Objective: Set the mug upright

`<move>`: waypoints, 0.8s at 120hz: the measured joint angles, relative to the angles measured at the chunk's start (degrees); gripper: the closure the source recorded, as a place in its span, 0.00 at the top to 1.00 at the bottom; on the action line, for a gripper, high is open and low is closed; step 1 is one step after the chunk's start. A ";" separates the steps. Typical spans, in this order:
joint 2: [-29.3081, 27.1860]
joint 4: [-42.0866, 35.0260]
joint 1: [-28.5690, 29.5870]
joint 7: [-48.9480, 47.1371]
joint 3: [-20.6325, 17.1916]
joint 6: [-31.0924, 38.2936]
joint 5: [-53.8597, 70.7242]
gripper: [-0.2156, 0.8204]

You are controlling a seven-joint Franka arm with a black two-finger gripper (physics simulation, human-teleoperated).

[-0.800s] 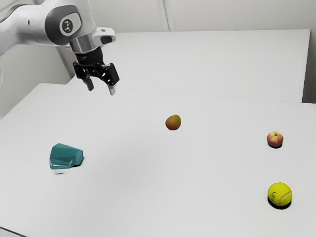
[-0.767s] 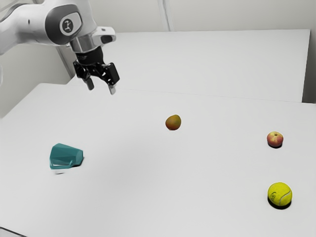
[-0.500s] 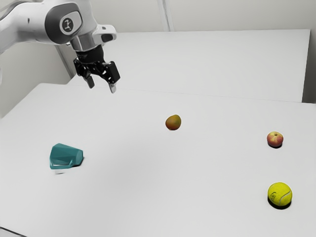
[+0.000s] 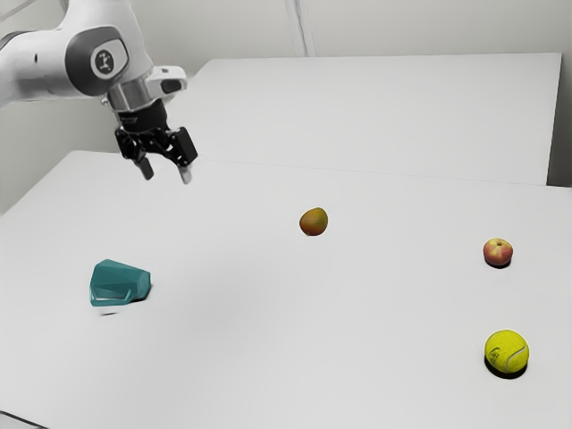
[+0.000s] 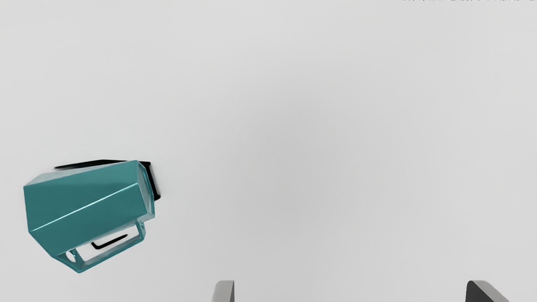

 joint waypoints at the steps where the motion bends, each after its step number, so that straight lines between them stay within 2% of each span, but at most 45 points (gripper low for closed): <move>1: 0.01 -0.08 0.28 0.25 0.01 0.10 -0.18 0.79; 20: 0.13 -1.91 6.58 5.52 0.06 2.10 -3.68 0.79; 57: 1.63 -5.87 16.50 18.92 0.09 11.36 -9.15 0.79; 96: 6.39 -8.58 25.67 30.03 0.12 13.62 -11.96 0.79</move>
